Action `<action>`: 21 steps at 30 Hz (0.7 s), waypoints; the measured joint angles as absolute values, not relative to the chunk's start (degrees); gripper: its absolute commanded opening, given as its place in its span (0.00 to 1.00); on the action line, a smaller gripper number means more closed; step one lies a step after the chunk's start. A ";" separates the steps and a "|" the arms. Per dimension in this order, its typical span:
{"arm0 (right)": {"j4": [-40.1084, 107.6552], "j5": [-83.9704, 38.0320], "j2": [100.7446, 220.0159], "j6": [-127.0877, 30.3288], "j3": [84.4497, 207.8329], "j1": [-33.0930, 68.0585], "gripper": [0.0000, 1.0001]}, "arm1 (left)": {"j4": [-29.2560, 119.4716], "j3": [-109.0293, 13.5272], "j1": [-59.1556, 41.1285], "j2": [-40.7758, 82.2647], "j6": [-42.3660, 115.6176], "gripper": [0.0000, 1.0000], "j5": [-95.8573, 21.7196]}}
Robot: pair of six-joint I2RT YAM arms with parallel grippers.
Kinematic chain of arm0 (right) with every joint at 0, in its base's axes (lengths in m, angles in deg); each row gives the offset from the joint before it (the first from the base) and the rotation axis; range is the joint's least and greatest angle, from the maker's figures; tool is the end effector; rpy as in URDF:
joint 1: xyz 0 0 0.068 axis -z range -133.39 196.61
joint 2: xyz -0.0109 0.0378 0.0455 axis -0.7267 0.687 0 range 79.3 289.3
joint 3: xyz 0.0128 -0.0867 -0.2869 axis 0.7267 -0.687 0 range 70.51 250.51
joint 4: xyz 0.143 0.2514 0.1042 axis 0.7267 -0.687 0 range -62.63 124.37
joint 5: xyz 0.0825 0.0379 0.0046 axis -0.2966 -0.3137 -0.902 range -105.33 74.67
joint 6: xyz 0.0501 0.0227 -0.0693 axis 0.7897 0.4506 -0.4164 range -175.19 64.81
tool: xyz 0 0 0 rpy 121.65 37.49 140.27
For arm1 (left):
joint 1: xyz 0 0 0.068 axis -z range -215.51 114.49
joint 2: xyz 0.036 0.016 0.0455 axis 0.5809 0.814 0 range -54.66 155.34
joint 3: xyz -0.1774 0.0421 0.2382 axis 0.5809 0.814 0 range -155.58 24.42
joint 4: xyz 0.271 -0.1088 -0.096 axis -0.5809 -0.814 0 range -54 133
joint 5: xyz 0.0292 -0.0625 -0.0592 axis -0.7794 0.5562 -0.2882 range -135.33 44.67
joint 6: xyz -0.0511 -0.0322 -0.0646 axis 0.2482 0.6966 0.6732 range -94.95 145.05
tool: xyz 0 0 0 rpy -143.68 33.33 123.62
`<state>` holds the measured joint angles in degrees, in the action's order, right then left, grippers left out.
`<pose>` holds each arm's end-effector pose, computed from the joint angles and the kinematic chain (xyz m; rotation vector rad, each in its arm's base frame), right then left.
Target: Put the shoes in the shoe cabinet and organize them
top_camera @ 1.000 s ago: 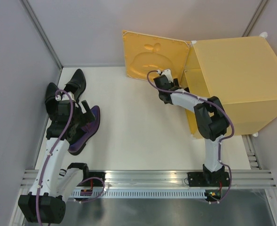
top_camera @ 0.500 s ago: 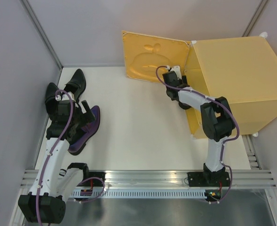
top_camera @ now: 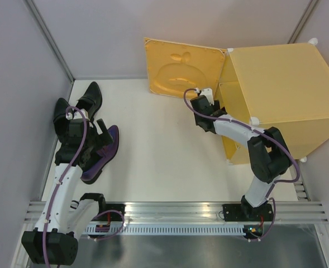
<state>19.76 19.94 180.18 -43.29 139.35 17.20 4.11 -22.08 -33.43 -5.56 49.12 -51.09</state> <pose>0.4149 0.1816 0.1949 -0.0604 2.2277 -0.3476 0.2389 -0.0007 0.2799 -0.4884 2.2410 -0.1213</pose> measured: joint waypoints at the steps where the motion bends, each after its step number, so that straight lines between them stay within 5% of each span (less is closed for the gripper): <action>1: 19.25 20.13 180.18 -42.72 138.67 17.22 0.73 | 4.11 -22.08 -33.43 -5.56 49.12 1.00 -51.09; 21: 21.29 20.68 189.97 -41.26 139.52 20.30 0.72 | 4.11 -22.06 -33.43 -5.54 49.14 1.00 -51.09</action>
